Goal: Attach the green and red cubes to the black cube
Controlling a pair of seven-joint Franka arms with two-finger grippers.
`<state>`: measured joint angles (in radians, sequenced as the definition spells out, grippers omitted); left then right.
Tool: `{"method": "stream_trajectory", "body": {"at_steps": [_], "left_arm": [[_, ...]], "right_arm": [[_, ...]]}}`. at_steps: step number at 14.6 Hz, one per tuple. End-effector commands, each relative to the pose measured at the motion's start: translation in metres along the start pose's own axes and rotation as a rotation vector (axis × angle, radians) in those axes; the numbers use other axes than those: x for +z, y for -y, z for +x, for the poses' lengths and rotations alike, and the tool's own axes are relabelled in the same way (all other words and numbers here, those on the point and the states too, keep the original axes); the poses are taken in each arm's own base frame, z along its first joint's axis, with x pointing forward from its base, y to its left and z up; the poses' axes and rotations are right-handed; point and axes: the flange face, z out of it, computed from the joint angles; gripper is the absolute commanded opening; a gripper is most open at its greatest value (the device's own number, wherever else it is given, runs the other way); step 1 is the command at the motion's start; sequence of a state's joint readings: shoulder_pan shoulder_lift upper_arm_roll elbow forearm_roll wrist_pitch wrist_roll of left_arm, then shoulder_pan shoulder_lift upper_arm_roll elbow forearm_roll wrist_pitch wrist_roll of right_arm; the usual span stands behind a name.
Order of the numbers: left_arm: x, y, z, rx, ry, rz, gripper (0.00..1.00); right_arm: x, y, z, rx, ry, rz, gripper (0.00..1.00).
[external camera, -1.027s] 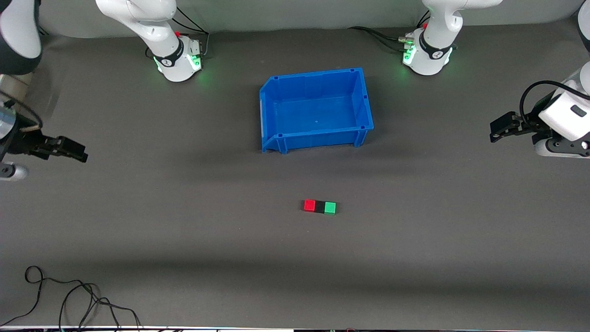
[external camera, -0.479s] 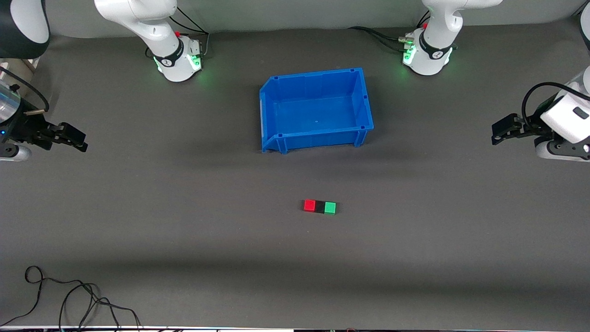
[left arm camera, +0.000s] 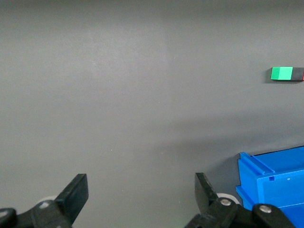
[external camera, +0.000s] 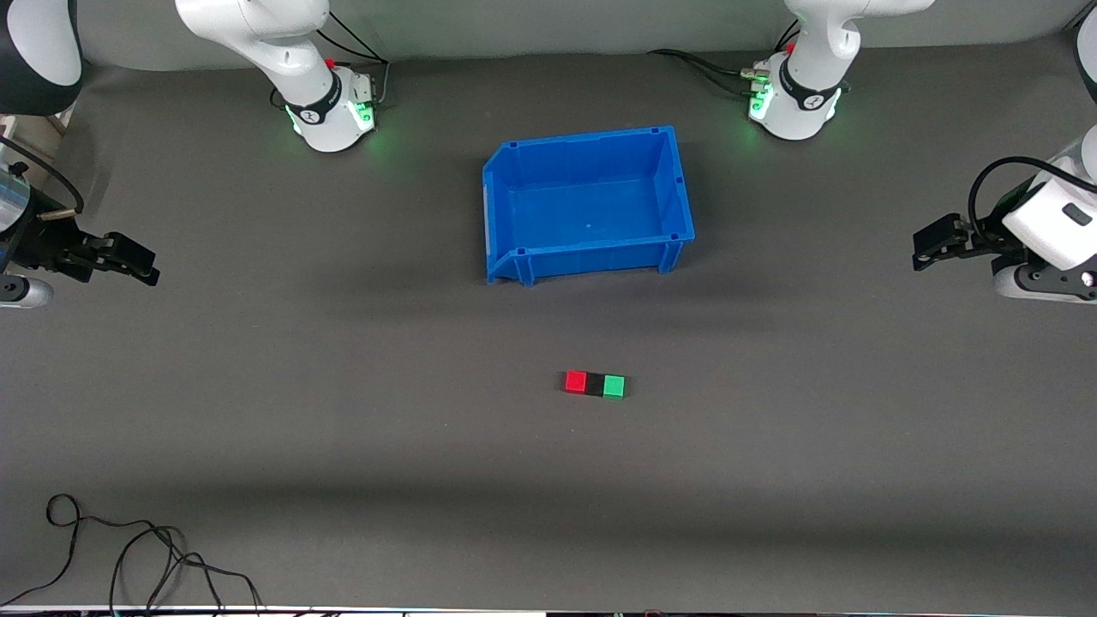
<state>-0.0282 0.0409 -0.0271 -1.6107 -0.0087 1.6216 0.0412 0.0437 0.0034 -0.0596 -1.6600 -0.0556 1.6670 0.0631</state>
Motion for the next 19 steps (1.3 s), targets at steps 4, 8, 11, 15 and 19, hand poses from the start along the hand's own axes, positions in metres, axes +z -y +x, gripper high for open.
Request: {"method": "stream_trajectory", "body": {"at_steps": [4,8,11,15,19], "left_arm": [[-0.003,0.005,0.003,-0.015,0.012,0.014,1.0],[-0.003,0.004,0.002,-0.016,0.021,0.014,1.0],[-0.002,0.007,0.002,-0.021,0.023,0.013,1.0],[-0.003,0.007,0.001,-0.021,0.021,0.014,1.0],[-0.003,0.008,0.001,-0.024,0.021,0.014,1.0]], "right_arm": [[0.002,0.016,-0.013,0.001,-0.016,0.129,0.94],[0.002,0.013,-0.013,0.014,-0.007,0.162,0.95],[0.002,0.014,-0.014,0.01,-0.005,0.16,0.96],[0.0,0.012,-0.015,0.008,0.005,0.157,0.96],[0.002,0.006,-0.019,0.009,0.033,0.154,0.96]]}}
